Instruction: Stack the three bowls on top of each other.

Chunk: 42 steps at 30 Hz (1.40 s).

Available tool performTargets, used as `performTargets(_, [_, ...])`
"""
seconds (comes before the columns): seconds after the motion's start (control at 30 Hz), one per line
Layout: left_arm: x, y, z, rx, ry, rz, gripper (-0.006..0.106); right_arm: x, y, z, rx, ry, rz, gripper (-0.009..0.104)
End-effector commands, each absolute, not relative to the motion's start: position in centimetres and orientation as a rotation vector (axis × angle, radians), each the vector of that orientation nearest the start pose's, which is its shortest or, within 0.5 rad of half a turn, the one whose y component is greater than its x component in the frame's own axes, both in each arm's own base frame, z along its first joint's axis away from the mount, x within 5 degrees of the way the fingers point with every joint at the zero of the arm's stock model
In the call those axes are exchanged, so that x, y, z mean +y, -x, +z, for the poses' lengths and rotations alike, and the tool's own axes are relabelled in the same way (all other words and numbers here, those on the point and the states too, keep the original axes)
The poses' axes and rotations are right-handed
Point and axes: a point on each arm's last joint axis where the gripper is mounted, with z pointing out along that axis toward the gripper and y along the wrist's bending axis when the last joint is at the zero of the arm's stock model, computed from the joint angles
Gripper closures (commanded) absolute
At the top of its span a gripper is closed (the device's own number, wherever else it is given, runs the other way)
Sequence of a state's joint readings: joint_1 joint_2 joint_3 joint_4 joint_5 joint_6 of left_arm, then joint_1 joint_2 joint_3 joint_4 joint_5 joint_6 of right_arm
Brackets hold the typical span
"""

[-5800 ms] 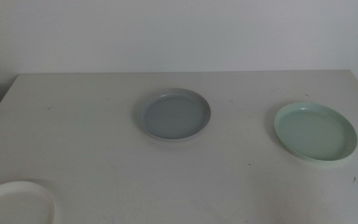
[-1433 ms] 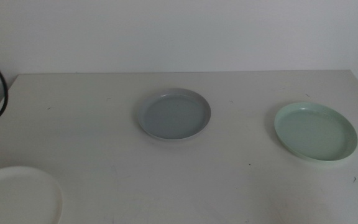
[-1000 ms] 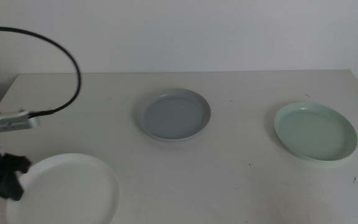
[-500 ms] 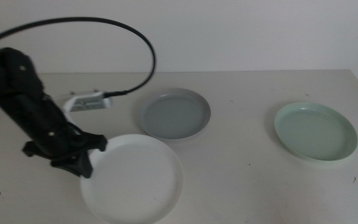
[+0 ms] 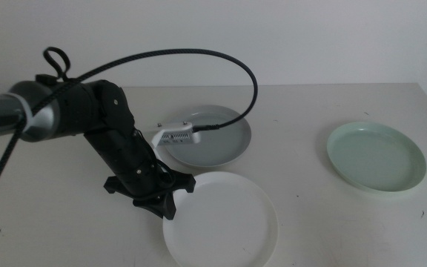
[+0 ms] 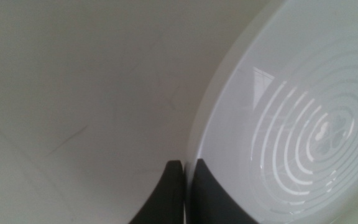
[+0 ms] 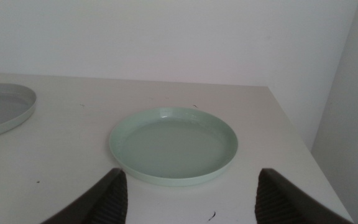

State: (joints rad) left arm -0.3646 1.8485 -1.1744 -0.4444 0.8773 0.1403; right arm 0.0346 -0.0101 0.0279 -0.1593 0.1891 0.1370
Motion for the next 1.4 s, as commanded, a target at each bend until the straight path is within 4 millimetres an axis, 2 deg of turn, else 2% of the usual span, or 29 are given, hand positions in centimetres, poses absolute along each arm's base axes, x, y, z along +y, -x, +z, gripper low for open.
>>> performTargets(0.0, [-16.2,-31.8,19.8,2.927,-0.332,-0.617,0.1,0.0,-5.5,19.8,1.578,0.039,-0.022,0.043])
performTargets(0.3, [-16.8,-32.2,19.0,2.896,-0.357,-0.633,0.1,0.0,-5.5,19.8,1.578,0.039,-0.022,0.043])
performTargets(0.4, [-16.9,-32.3,19.1,2.871,-0.373,-0.643,0.093,0.0,-5.5,19.8,1.578,0.039,-0.022,0.043])
performTargets(0.5, [-16.9,-32.4,19.1,2.866,-0.373,-0.651,0.073,0.0,-5.5,19.8,1.578,0.039,-0.022,0.043])
performTargets(0.67, [-16.8,-32.3,19.4,2.865,-0.384,-0.645,0.022,0.0,-5.5,19.8,1.578,0.039,-0.022,0.043])
performTargets(0.73, [-16.8,-32.2,20.0,2.852,-0.39,-0.647,0.005,0.0,-5.5,19.8,1.578,0.039,-0.022,0.043])
performTargets(0.8, [-16.8,-32.1,21.0,2.833,-0.404,-0.656,-0.005,0.0,-5.5,19.8,1.578,0.039,-0.022,0.043])
performTargets(0.97, [-16.3,-32.0,25.4,2.724,-0.429,-0.598,-0.005,0.0,-5.5,19.8,1.578,0.039,-0.022,0.043])
performTargets(1.2, [-14.2,-30.9,32.9,2.566,-0.349,-0.409,-0.005,0.0,-5.5,19.8,1.578,0.039,-0.022,0.043])
performTargets(1.37, [-13.3,-30.8,35.5,2.388,-0.331,-0.338,-0.005,0.0,-5.5,19.8,1.578,0.039,-0.022,0.043])
